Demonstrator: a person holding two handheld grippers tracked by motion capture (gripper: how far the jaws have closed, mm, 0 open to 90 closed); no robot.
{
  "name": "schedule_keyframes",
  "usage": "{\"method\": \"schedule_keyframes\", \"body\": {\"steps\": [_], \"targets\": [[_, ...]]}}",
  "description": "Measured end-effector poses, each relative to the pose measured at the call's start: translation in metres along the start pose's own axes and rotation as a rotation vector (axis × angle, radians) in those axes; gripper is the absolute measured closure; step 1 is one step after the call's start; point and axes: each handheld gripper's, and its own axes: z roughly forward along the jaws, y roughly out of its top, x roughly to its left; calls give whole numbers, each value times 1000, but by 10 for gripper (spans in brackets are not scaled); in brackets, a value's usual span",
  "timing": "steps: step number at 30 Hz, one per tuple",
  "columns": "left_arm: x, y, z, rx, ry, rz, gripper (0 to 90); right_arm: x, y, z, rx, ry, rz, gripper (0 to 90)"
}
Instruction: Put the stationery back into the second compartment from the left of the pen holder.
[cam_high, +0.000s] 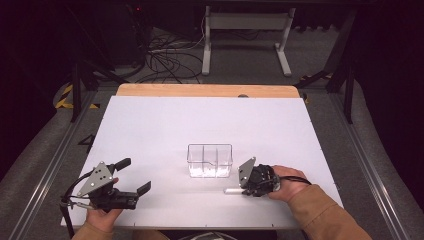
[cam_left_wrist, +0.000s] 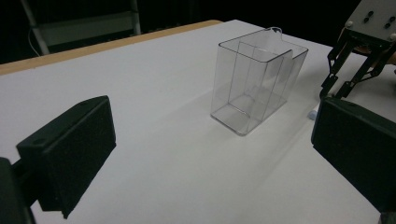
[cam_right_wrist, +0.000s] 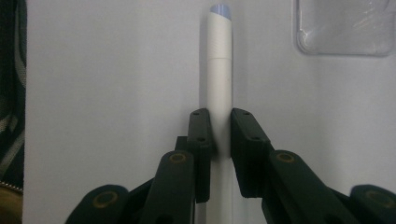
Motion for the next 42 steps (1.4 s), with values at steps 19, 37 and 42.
{"method": "schedule_keyframes", "body": {"steps": [19, 37, 42], "targets": [[1, 0, -1, -6, 8, 3, 6, 7, -2, -25, -103, -54, 21, 788], [0, 0, -1, -12, 12, -5, 6, 17, -11, -75, -427, -150, 110, 787], [1, 0, -1, -13, 10, -5, 6, 18, -11, -87, -518, -173, 144, 787]]}}
